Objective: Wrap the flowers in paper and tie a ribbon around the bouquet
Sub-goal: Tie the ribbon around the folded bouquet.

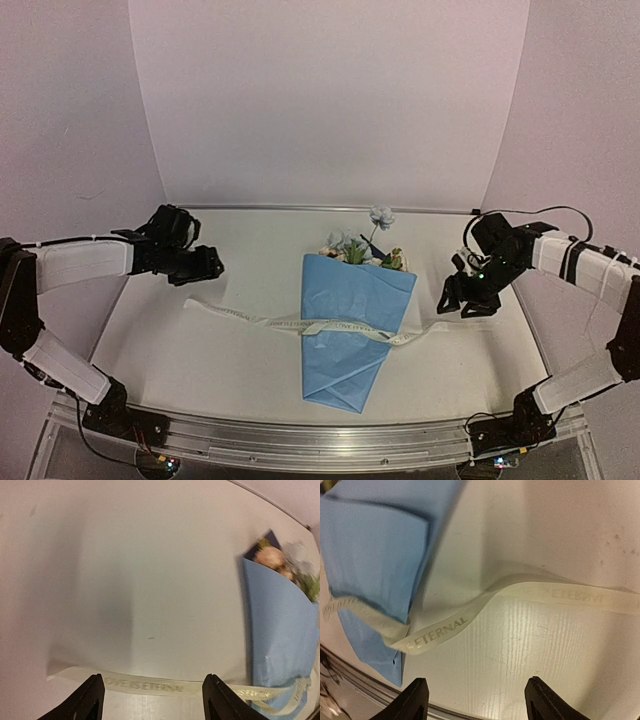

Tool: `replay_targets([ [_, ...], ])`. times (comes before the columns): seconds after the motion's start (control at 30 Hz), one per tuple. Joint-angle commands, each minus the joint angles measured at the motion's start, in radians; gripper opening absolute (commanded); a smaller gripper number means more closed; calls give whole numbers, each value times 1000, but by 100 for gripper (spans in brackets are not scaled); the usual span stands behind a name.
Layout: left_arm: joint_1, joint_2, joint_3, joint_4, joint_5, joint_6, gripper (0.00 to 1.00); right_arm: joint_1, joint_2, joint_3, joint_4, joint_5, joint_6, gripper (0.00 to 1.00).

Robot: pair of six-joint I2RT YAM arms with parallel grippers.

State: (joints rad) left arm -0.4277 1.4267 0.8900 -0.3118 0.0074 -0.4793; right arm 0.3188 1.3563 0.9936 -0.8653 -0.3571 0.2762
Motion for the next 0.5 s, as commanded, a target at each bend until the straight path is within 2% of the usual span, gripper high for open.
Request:
replay_targets([
  [0.0,-149,58,122,29,98,336,71,96,-61,-7,7,-50,-260,67],
  [0.07,-213,93,138,37,97,474,70,106,-81,-51,84,-77,-301,68],
  [0.13,-230,108,123,73,149,605,69,111,-98,-79,125,-111,-344,71],
  [0.3,-271,132,71,165,272,842,67,146,-113,-111,139,-152,-474,75],
  [0.47,-312,192,77,169,256,990,67,181,-107,-131,156,-154,-558,78],
])
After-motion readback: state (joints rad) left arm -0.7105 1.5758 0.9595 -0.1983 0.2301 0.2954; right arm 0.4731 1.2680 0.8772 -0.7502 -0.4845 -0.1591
